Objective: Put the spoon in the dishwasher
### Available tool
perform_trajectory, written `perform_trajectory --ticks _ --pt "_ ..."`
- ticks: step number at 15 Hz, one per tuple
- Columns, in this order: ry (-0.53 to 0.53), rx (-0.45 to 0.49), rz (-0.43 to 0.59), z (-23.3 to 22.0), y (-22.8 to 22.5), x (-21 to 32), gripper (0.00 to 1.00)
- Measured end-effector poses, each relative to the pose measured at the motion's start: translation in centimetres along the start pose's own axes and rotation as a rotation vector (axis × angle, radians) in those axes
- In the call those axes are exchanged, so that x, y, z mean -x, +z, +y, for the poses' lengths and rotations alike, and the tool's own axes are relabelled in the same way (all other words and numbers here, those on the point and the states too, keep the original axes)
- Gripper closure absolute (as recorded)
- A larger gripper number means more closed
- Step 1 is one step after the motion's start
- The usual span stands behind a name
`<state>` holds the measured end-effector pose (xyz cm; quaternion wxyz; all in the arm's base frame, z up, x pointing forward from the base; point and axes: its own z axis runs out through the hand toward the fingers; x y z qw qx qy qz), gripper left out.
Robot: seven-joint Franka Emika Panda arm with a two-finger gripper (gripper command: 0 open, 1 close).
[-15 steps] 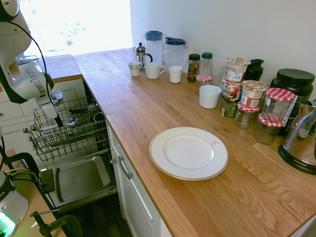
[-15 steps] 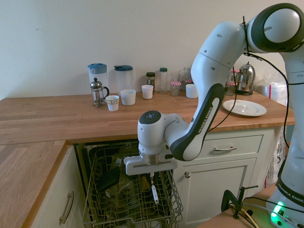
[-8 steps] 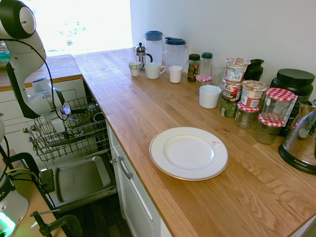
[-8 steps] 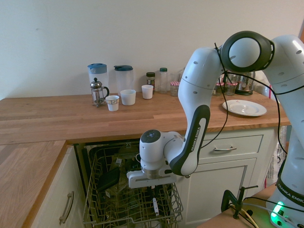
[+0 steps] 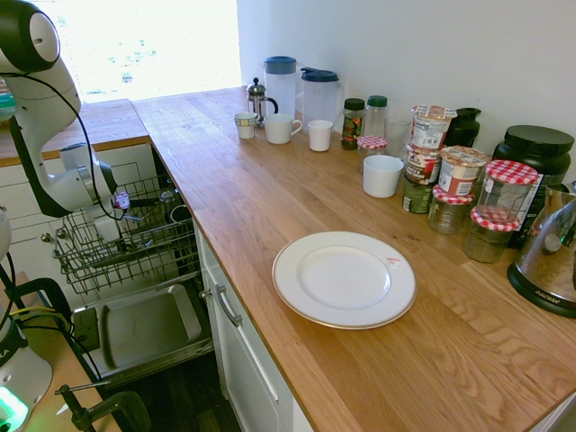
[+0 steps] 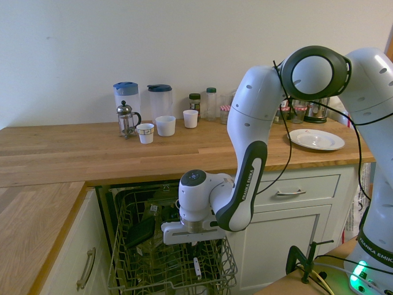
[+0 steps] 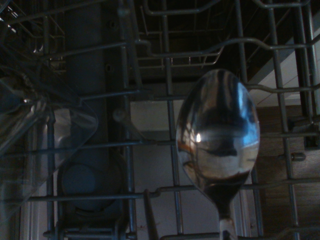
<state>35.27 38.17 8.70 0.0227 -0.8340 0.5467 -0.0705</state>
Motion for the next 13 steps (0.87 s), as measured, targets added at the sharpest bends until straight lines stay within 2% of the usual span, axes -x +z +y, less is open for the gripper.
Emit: perform_trajectory --ticks 3,6,13 --pt "0.006 -0.003 0.007 -0.4 -0.2 -0.4 0.0" --pt "0.009 -0.018 0.036 -1.0 -3.2 -1.7 0.0" --pt "0.031 -0.078 0.121 -1.7 -20.7 -3.0 0.0"
